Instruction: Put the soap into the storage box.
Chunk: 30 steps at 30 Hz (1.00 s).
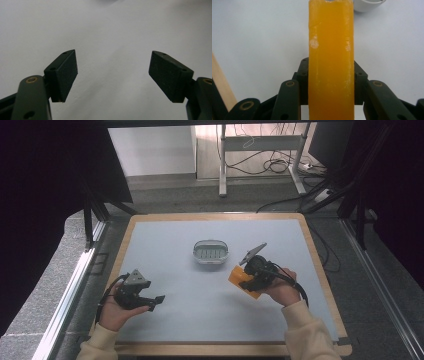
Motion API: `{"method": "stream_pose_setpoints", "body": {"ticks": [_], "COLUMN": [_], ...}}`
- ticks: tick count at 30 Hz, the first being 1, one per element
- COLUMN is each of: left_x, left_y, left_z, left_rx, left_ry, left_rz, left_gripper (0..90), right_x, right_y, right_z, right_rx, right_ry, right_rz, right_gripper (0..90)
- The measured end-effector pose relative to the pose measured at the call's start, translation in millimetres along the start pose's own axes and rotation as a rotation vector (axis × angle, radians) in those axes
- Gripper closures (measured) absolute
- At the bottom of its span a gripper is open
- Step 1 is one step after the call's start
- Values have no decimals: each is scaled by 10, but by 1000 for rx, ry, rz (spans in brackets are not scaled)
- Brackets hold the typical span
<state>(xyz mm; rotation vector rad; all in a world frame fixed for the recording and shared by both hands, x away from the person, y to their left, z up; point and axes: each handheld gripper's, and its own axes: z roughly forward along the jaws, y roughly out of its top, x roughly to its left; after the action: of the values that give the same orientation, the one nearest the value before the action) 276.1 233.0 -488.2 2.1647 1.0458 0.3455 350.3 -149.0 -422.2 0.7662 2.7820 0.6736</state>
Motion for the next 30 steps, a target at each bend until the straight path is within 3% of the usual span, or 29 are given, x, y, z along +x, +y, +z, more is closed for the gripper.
{"method": "stream_pose_setpoints", "body": {"ticks": [7, 30], "left_x": [27, 25], "left_y": [-7, -11], "left_z": [-25, -18], "left_rx": [-6, 0], "left_ry": [5, 7], "left_rz": [-2, -2], "left_gripper": [230, 230], "right_x": [-75, -201], "right_y": [46, 231], "right_z": [0, 36], "right_rx": [-25, -17], "right_ry": [-7, -2], "right_rz": [8, -24], "right_gripper": [616, 616]}}
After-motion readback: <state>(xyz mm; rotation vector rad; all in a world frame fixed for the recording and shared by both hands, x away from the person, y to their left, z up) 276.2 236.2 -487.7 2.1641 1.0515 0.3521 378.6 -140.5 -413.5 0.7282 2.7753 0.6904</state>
